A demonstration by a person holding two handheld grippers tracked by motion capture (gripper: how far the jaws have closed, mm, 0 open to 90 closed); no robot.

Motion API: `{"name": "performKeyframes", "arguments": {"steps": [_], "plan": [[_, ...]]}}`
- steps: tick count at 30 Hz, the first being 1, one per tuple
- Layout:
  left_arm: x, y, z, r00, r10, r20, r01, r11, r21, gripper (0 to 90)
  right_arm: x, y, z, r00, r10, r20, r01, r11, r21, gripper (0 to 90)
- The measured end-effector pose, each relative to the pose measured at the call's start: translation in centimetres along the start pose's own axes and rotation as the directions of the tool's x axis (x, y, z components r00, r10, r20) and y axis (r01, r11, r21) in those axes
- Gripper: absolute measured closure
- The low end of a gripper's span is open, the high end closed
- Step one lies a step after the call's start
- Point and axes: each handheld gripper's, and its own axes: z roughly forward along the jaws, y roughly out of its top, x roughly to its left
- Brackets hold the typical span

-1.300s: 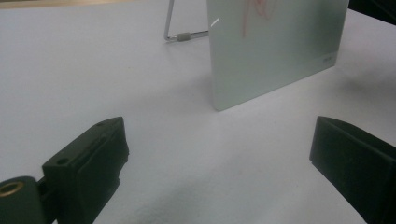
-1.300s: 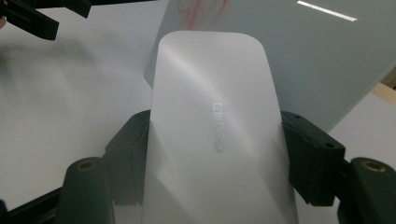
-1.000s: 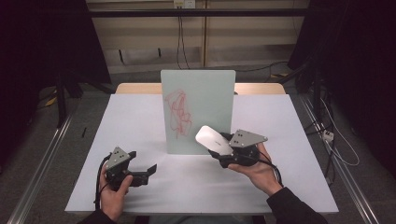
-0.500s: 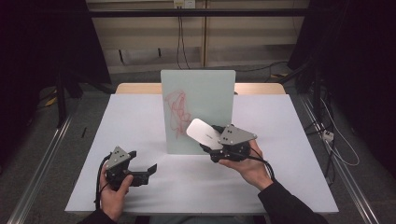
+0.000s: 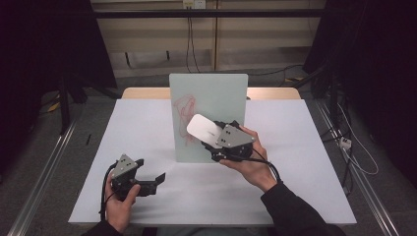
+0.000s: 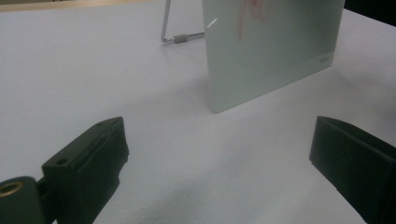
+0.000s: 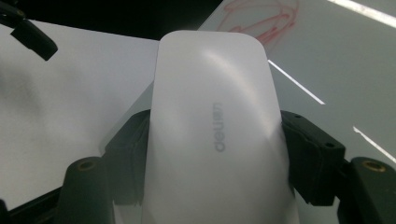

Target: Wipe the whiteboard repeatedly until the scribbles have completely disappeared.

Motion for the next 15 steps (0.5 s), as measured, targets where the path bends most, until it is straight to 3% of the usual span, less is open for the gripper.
{"name": "performKeyframes", "arguments": {"steps": [9, 15], "plan": [[0.1, 0.0, 0.0, 1.0, 0.0, 0.003, 0.0, 1.0, 0.001, 4.1, -1.2, 2.8, 1.1, 0.9974, -0.05, 0.052, 0.052, 0.998, -0.038, 31.2], [0.2, 0.0, 0.0, 1.0, 0.003, 0.003, -0.003, 1.0, 0.003, 4.1, -1.7, 3.9, 2.3, 0.9923, -0.094, 0.08, 0.097, 0.995, -0.035, 31.2]]}}
